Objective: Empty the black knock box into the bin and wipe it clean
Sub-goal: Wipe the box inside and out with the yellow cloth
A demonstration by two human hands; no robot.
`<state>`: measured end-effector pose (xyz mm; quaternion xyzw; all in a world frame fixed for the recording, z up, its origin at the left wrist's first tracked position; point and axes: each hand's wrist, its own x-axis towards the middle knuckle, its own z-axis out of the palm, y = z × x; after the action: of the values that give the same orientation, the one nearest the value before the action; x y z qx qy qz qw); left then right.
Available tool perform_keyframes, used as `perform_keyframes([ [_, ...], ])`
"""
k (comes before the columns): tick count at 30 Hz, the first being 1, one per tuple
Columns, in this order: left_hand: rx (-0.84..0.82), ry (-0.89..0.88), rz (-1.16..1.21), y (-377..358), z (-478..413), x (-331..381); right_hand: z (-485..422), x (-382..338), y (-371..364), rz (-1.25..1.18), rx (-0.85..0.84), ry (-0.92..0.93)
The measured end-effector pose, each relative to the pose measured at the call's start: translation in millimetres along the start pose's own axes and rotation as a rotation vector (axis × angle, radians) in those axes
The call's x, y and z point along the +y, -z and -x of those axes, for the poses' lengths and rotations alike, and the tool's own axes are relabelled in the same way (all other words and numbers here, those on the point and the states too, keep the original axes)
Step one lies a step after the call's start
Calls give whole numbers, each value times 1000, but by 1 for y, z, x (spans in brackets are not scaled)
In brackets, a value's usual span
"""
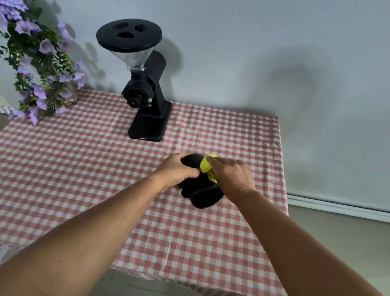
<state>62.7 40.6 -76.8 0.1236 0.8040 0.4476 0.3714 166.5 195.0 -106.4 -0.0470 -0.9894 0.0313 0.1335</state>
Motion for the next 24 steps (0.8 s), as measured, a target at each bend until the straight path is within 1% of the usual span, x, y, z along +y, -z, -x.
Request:
perform_keyframes([
  [2,45,16,27,-1,1,-5,4,3,0,-99,-120,-155],
  [3,62,30,42,0,0,-8,7,5,0,-170,-138,-246],
  [4,75,44,59,1,-1,-11,9,6,0,-260,-148,-375],
  [5,85,65,79,2,-1,-13,11,8,2,-371,-132,-522],
  [7,107,94,105,5,-1,-18,16,14,4,-583,-40,-792],
  [8,114,99,109,6,-1,-20,18,17,5,-646,12,-861],
  [10,136,106,129,6,0,-21,20,19,7,-677,36,-862],
  [11,145,110,148,5,1,-22,19,17,8,-681,11,-827],
  [13,129,114,201,-1,1,-21,15,10,7,-684,-92,-749],
  [15,98,94,238,-7,4,-20,12,3,6,-672,-192,-717],
  [17,97,95,293,-11,5,-22,10,2,7,-673,-213,-699],
  [20,123,112,377,-15,5,-24,8,2,8,-583,-164,-649],
  [22,122,127,452,-19,5,-21,9,-1,7,-583,-44,-656],
  [24,126,153,503,-21,6,-18,11,-3,8,-645,46,-689],
])
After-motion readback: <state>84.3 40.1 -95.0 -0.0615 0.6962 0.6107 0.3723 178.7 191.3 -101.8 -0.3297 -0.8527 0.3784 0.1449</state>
